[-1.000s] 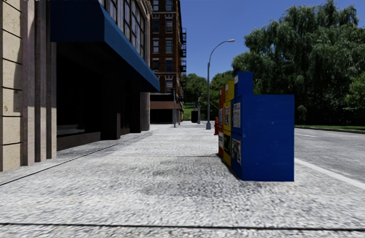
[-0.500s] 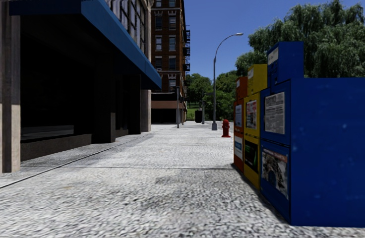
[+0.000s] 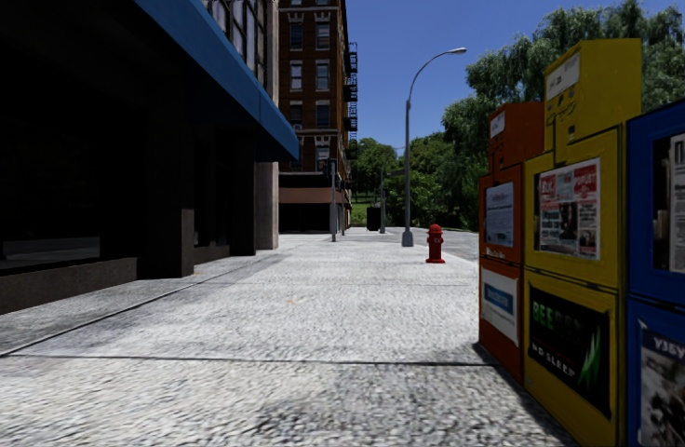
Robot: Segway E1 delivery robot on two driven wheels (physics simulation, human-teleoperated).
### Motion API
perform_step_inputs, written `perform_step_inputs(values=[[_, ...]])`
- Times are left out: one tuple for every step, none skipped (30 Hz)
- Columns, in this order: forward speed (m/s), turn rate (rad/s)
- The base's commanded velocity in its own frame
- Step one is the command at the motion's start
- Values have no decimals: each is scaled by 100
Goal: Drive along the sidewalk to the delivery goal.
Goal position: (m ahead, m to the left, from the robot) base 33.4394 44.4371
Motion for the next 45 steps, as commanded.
perform_step_inputs(values=[[200,0],[200,0],[200,0],[200,0],[200,0],[200,0],[200,0],[200,0],[200,0],[200,0],[200,0],[200,0],[200,0],[200,0],[200,0],[200,0],[200,0],[200,0],[200,0],[200,0],[200,0],[200,0],[200,0],[200,0],[200,0],[200,0],[200,0],[200,0],[200,0],[200,0],[200,0],[200,0],[200,0],[200,0],[200,0],[200,0],[200,0],[200,0],[200,0],[200,0],[200,0],[200,0],[200,0],[200,0],[200,0]])
